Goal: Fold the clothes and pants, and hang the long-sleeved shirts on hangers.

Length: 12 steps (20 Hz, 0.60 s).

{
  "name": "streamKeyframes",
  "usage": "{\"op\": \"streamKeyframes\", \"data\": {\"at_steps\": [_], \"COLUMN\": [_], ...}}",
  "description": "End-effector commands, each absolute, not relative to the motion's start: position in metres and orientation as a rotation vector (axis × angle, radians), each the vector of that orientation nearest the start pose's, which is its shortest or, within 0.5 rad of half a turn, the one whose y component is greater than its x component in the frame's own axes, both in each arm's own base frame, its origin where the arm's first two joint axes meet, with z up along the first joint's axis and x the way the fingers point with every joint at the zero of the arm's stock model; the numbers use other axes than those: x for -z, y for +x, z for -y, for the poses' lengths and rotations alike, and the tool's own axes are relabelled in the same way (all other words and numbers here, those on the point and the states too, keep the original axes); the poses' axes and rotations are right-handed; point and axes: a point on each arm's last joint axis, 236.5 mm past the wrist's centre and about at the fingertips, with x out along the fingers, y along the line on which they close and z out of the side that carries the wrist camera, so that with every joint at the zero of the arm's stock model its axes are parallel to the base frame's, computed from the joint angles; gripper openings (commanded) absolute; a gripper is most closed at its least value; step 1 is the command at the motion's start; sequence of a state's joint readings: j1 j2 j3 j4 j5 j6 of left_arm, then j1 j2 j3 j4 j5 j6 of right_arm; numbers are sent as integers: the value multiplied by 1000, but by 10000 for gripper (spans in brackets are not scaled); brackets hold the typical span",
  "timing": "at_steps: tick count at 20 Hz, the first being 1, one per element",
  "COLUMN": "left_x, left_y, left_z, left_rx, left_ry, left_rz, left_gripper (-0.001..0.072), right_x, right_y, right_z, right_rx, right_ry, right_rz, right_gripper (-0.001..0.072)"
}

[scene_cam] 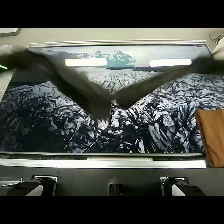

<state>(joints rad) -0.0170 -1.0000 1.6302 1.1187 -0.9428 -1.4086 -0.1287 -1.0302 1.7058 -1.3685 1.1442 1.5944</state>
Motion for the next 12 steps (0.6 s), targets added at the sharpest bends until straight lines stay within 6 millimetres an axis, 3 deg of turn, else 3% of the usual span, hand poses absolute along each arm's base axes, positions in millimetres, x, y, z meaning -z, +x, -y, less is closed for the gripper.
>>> {"op": "streamKeyframes", "data": {"at_steps": [1,4,7,10,12], "left_x": [-547,-584,-600,-596,-567], "left_y": [282,214,178,178,200], "left_z": [27,28,33,30,30], "left_rx": [160,133,140,121,121], "left_ry": [-146,-150,-152,-139,-137], "left_rz": [149,294,370,354,224], "left_gripper": [26,26,26,26,26], "right_x": [-518,-541,-551,-545,-515], "right_y": [290,238,216,214,225], "right_z": [37,30,27,26,28], "right_rx": [125,120,113,115,125], "right_ry": [123,147,162,164,198], "right_rz": [3,88,135,108,-19], "right_gripper": [46,46,46,46,46]}}
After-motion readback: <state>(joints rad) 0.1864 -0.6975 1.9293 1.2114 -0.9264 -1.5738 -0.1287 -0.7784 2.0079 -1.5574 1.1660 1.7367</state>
